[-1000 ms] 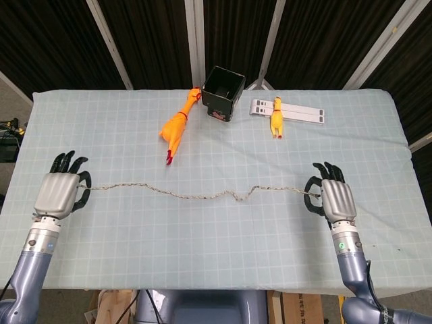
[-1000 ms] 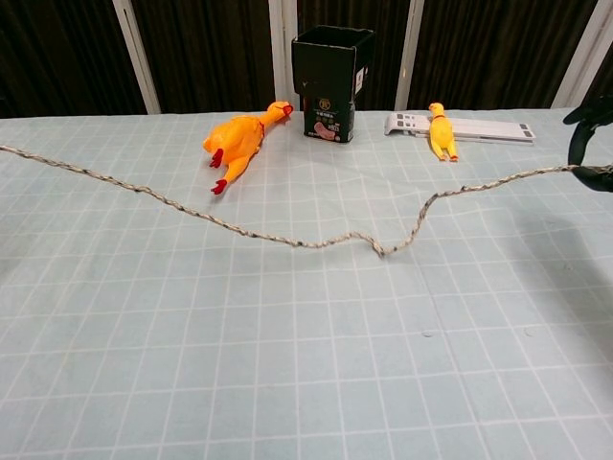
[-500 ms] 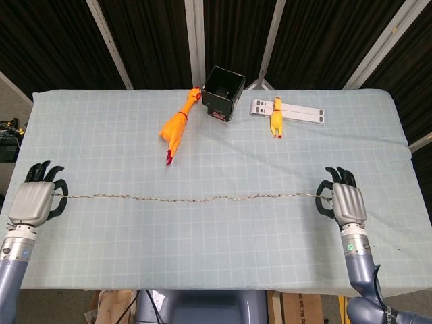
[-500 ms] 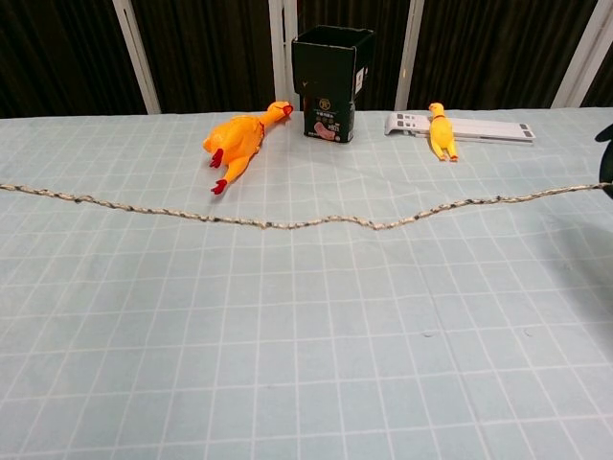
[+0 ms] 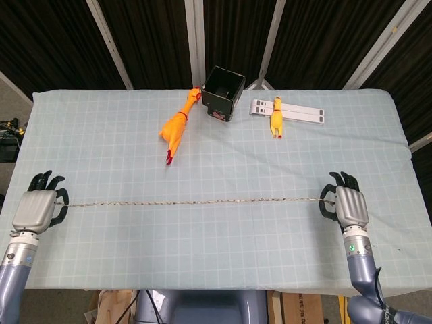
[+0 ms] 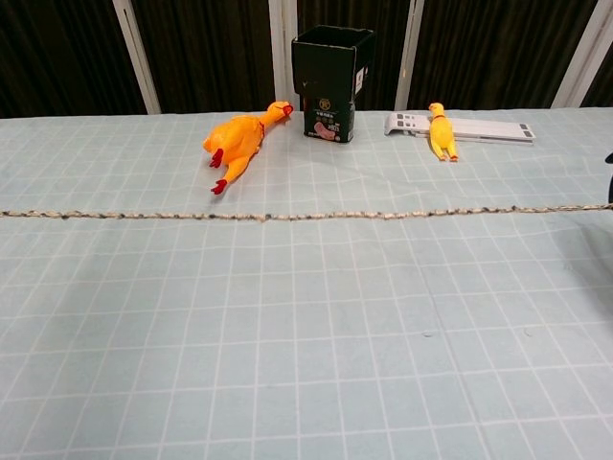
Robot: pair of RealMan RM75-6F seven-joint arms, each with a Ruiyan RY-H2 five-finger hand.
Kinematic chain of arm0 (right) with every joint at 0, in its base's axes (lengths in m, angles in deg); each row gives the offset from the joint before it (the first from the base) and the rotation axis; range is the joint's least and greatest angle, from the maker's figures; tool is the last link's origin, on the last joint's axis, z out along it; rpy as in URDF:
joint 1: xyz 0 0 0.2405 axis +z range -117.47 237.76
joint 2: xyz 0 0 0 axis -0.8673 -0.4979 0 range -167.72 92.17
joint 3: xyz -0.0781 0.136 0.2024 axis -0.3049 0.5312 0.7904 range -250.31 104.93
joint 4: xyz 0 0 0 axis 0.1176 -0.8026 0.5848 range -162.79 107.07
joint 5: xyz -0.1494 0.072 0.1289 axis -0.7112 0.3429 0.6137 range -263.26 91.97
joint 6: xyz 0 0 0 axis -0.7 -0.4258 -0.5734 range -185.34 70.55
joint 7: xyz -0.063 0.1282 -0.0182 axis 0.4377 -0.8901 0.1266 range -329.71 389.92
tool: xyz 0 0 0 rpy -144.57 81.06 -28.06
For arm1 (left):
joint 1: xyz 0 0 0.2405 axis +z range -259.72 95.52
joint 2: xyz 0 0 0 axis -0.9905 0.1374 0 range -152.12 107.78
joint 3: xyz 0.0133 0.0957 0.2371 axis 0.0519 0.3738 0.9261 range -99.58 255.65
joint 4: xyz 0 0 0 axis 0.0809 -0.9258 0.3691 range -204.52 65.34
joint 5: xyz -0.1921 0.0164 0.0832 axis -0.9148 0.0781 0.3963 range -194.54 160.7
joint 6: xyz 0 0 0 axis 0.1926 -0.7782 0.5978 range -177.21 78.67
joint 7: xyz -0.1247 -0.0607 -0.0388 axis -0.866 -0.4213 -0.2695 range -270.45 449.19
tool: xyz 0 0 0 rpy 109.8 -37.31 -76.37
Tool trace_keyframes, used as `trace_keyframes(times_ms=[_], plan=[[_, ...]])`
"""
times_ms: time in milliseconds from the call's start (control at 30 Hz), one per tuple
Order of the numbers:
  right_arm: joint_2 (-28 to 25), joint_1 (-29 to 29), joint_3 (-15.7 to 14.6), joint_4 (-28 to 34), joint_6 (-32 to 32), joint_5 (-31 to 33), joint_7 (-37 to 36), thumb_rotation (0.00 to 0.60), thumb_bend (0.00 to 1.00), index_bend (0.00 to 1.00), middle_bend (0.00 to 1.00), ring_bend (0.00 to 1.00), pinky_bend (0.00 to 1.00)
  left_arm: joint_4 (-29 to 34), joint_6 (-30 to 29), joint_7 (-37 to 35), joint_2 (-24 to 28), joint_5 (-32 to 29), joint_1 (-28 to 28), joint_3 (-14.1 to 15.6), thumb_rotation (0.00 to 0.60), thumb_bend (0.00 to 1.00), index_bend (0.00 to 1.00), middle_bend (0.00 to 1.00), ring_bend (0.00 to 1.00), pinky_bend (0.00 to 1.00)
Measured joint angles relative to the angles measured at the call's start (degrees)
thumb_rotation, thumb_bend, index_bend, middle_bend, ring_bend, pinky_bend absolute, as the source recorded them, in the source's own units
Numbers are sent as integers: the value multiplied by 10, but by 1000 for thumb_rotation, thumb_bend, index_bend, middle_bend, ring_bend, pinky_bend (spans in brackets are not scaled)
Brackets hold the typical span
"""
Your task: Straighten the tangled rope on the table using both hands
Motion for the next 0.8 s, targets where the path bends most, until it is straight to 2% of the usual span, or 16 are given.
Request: trace_keyframes(times_ms=[800], plan=[[54, -2, -11, -99, -37, 16, -1, 600, 468, 638, 169, 0, 0, -93, 31, 34, -90, -21, 4, 1, 600, 582, 622, 170, 0, 0]])
